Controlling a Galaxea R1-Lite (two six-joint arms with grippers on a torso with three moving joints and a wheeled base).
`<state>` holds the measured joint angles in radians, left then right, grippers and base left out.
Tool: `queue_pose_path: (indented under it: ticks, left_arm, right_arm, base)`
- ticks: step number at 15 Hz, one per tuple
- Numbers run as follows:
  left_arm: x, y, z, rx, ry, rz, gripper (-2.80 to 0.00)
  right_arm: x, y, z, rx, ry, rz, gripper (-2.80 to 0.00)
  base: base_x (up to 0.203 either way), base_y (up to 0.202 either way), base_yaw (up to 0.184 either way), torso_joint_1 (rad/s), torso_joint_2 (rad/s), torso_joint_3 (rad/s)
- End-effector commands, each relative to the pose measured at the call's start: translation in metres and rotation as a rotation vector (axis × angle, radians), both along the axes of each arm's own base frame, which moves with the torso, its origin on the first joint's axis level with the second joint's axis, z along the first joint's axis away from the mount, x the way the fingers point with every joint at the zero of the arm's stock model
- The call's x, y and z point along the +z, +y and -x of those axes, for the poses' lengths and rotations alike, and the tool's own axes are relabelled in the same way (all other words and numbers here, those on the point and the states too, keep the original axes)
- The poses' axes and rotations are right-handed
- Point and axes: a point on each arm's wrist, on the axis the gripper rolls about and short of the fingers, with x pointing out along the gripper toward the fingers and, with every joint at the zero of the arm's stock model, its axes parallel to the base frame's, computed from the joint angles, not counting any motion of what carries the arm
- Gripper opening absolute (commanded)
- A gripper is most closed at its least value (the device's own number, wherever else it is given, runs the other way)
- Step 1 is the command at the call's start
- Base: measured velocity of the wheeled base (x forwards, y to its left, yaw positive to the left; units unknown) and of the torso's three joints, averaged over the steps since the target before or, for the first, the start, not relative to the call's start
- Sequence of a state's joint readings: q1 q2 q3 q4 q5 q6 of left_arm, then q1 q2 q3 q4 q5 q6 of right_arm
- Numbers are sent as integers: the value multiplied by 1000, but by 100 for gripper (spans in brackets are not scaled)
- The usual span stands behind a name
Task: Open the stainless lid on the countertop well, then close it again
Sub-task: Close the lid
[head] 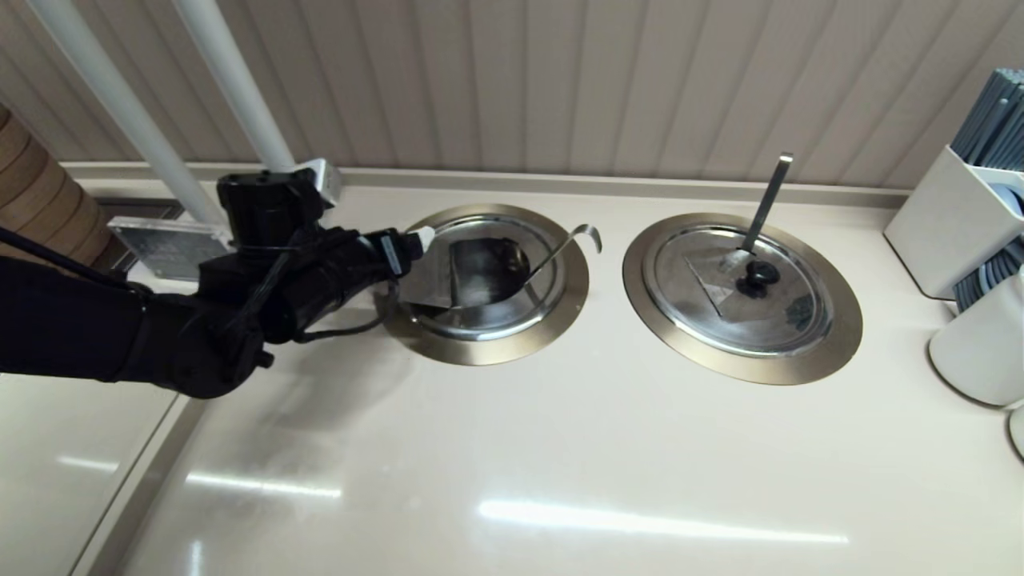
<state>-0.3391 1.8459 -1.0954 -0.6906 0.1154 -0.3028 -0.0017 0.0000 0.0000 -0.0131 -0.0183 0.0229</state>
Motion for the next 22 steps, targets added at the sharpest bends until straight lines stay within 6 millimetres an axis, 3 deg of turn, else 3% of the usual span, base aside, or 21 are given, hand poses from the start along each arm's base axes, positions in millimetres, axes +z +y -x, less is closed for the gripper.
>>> queue_pose_path:
  ticks: [1, 5, 15, 22]
  left_arm:
    - [3, 14, 9, 18, -54, 66, 0]
    - [-10, 18, 11, 22, -23, 147, 0]
    - [-36, 12, -2, -2, 55, 146, 0]
    - [-17, -5, -8, -54, -8, 168, 0]
  right_arm:
    - [-2, 0, -1, 0, 7, 0, 0]
    - [-2, 0, -1, 0, 7, 0, 0]
    - [-2, 0, -1, 0, 7, 0, 0]
    - [-2, 0, -1, 0, 7, 0, 0]
  base:
    - [0, 0, 0, 0, 0, 0]
    - [0, 0, 0, 0, 0, 0]
    - [0, 0, 0, 0, 0, 0]
    - [0, 0, 0, 0, 0, 0]
